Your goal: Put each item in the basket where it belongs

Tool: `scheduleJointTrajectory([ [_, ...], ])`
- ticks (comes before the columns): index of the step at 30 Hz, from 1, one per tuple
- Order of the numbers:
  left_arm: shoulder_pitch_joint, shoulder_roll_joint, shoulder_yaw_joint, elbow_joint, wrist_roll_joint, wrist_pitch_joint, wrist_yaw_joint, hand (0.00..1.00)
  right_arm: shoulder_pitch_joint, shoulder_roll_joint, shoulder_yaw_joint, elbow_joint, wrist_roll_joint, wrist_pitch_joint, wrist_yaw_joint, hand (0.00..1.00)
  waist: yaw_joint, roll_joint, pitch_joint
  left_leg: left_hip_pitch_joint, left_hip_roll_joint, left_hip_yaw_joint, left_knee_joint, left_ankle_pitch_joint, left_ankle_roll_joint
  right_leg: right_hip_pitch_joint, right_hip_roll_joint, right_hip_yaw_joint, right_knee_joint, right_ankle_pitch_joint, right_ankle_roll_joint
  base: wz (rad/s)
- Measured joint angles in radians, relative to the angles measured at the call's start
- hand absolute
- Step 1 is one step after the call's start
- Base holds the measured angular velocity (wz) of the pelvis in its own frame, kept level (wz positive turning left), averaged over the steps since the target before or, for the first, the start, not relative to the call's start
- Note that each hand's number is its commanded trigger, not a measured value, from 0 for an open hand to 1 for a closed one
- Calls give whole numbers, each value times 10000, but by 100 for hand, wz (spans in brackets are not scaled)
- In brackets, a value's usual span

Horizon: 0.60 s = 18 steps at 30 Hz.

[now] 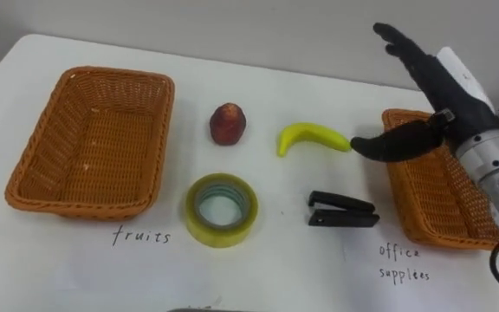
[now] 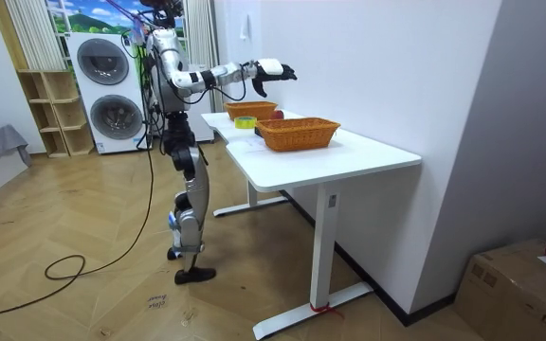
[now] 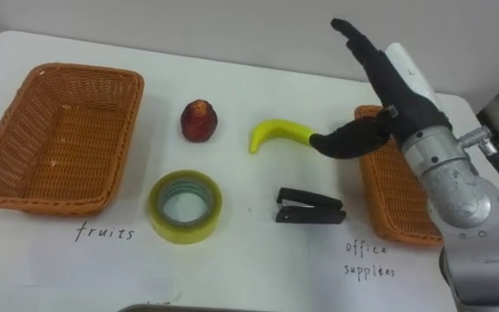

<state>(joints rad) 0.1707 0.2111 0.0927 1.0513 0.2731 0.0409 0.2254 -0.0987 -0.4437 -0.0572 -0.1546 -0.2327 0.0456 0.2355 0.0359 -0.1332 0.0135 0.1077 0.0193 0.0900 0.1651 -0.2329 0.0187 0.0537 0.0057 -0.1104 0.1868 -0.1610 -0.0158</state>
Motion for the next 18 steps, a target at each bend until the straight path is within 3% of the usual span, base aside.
scheduleJointTrajectory([
  [4, -42, -2, -56, -18, -78, 0, 5, 0, 20, 14, 166, 0, -230, 36, 100, 0, -17, 51, -10, -67, -2, -13, 21, 1, 0, -35, -4, -18, -10, 0, 0, 0],
  [6, -71, -12, -222, -64, -73, 0, 7, 0, 22, 45, 435, 0, -470, 196, 302, 0, 7, 108, -44, -67, -4, -18, 30, 2, 0, -33, -8, -18, -10, 0, 0, 0],
  [12, -70, -4, -340, -109, -65, -6, 9, 0, 53, 69, 854, 0, -604, 214, 744, 0, 58, 203, -109, -51, 2, -86, 48, 10, 3, -4, -26, -48, -12, 0, 0, 2],
  [18, -33, -11, -380, -95, -76, 1, 76, 0, 61, 69, 1156, 78, -1054, 428, 1304, 0, 284, 124, -138, -3, -4, -92, 48, 16, -3, 4, -22, -71, -12, 2, -3, 0],
])
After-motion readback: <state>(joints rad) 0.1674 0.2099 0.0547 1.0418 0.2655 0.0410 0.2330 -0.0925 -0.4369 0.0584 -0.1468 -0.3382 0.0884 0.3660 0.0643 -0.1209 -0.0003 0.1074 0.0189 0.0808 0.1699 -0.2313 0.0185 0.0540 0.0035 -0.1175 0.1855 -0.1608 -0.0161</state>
